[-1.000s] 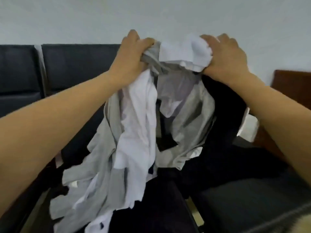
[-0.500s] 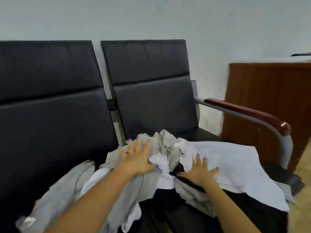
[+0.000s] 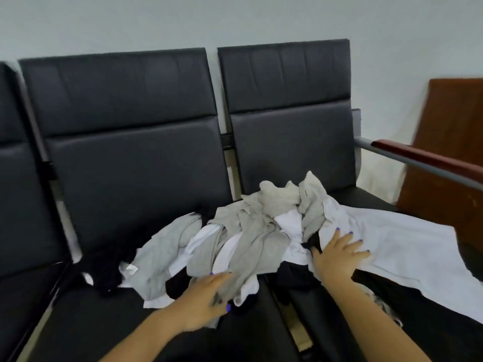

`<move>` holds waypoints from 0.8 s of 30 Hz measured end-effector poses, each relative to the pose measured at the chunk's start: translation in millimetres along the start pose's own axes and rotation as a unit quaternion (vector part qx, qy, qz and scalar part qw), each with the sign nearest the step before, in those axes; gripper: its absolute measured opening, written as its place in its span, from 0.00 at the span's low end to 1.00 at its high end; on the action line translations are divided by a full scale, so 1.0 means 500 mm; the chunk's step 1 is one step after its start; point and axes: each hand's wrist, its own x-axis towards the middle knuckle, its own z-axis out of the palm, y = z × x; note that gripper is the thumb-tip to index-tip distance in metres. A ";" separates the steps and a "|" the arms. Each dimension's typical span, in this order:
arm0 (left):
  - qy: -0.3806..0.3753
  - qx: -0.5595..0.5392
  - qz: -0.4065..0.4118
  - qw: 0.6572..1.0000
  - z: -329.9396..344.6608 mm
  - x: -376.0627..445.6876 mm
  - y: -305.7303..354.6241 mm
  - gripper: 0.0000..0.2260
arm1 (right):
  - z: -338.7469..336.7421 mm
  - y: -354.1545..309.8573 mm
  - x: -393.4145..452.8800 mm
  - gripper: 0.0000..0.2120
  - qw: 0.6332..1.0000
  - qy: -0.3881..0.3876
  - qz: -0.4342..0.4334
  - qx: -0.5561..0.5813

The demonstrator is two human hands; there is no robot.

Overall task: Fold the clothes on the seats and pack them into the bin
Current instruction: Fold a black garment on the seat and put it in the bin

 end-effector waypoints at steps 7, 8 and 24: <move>0.005 0.098 -0.198 0.975 0.105 -0.291 -0.127 0.37 | 0.026 -0.082 -0.157 0.28 0.994 -0.104 -0.033 -0.020; 0.004 0.088 -0.218 0.972 0.112 -0.313 -0.146 0.35 | 0.011 -0.090 -0.165 0.29 0.991 -0.126 -0.045 -0.001; 0.018 0.157 -0.251 0.955 0.125 -0.308 -0.213 0.19 | 0.097 -0.397 -0.501 0.33 0.887 -0.261 -0.381 0.005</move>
